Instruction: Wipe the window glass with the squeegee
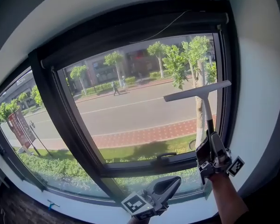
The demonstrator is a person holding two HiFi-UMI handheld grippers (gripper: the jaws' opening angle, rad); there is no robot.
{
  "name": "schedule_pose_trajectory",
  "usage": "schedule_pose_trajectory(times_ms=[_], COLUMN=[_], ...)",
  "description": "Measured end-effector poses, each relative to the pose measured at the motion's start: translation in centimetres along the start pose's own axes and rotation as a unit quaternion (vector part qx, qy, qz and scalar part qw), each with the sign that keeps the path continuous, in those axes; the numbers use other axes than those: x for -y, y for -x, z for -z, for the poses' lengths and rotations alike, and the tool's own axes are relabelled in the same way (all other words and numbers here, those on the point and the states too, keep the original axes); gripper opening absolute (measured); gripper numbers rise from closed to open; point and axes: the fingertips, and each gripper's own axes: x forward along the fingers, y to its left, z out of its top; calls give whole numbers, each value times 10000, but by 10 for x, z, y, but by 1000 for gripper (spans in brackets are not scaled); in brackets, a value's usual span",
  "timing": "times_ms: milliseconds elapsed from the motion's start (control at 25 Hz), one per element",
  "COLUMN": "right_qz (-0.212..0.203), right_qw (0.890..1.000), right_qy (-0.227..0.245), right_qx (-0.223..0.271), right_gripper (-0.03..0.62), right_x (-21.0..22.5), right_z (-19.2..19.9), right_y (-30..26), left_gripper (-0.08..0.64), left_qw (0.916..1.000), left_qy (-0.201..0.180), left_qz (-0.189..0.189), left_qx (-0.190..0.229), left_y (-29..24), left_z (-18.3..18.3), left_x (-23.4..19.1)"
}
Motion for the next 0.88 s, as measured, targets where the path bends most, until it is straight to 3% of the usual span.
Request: schedule_pose_trajectory(times_ms=[200, 400, 680, 880], right_qz=[-175, -310, -196, -117], right_qw=[9996, 9993, 9998, 9999], right_qy=[190, 96, 59, -53], right_qx=[-76, -169, 83, -1], right_gripper=[164, 164, 163, 163], right_x=[11, 20, 57, 79], right_z=[-23, -33, -75, -85], right_y=[-46, -72, -113, -138], left_gripper=[3, 3, 2, 3], left_qw=[9999, 9996, 9993, 9991], left_qy=[-97, -287, -377, -427], left_qz=[-22, -30, -13, 10], left_qx=[71, 63, 72, 54], left_y=[-26, -39, -52, -53], left_z=[-22, -25, -34, -37], left_x=[-13, -13, -15, -14])
